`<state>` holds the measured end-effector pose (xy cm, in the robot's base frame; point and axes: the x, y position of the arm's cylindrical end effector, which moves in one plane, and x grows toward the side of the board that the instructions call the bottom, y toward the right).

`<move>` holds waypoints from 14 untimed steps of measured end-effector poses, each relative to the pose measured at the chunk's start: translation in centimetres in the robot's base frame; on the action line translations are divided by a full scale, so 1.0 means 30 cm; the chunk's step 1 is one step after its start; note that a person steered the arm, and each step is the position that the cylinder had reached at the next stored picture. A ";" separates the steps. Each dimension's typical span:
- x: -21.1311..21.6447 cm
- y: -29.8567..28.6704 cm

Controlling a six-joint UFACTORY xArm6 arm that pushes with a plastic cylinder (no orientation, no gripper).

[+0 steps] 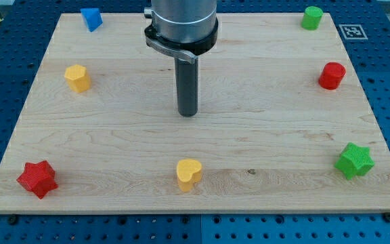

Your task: Move green star towards center

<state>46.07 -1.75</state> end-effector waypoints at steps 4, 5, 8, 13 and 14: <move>0.043 0.387; 0.092 0.546; 0.175 0.956; 0.438 0.947; 0.371 0.859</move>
<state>57.19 24.01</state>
